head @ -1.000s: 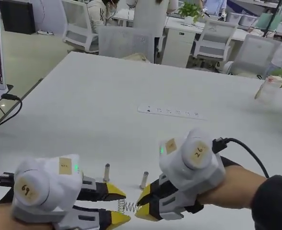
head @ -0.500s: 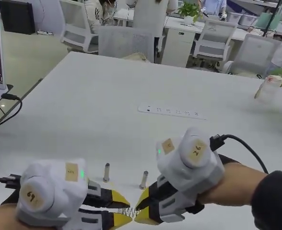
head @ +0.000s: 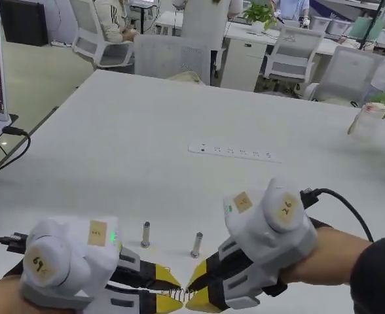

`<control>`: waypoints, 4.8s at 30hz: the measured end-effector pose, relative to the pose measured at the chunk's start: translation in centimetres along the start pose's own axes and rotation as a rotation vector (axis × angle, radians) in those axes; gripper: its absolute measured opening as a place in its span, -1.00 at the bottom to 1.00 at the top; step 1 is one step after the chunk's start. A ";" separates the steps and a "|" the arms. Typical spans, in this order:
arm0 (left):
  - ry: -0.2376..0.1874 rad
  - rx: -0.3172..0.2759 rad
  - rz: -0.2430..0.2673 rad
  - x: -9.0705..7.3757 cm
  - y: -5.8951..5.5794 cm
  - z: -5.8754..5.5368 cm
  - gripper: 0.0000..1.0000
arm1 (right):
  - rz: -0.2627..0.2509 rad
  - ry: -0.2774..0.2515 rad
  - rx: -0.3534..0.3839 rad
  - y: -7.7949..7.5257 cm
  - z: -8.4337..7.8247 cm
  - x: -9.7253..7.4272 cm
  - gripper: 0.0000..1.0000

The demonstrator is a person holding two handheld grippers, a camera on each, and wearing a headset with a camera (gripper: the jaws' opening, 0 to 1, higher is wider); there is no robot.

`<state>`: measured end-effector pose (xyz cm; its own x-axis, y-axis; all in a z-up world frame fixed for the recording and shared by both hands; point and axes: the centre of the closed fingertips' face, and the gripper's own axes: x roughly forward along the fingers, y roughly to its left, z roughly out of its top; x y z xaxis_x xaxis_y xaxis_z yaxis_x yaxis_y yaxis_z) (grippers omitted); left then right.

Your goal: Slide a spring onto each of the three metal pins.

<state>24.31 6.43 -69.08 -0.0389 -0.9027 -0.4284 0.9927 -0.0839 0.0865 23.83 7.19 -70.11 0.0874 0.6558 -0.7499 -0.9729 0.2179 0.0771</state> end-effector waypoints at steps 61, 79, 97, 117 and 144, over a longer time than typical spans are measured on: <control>-0.296 -0.176 0.035 -2.2 1.6 5.6 -0.95 | 0.015 -0.450 0.245 -1.1 4.7 -5.4 -0.79; -0.198 -0.095 0.069 -0.8 2.0 4.2 -0.95 | -0.035 -0.204 0.230 -1.5 3.8 -4.6 -0.84; -0.147 -0.043 0.014 1.4 1.1 4.1 -0.95 | -0.049 0.212 0.037 -0.6 2.5 -4.6 -0.84; -0.163 -0.042 0.001 2.0 0.8 4.5 -0.95 | -0.035 0.347 -0.027 -0.5 2.5 -4.8 -0.84; -0.192 -0.123 0.081 -0.9 3.0 3.6 -0.72 | -0.119 0.386 0.047 -3.8 -0.3 -8.4 -0.85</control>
<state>26.93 5.47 -65.22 0.0318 -0.9691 -0.2445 0.9994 0.0332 -0.0015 26.74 0.65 -64.35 0.1030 0.3067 -0.9462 -0.9492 0.3146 -0.0014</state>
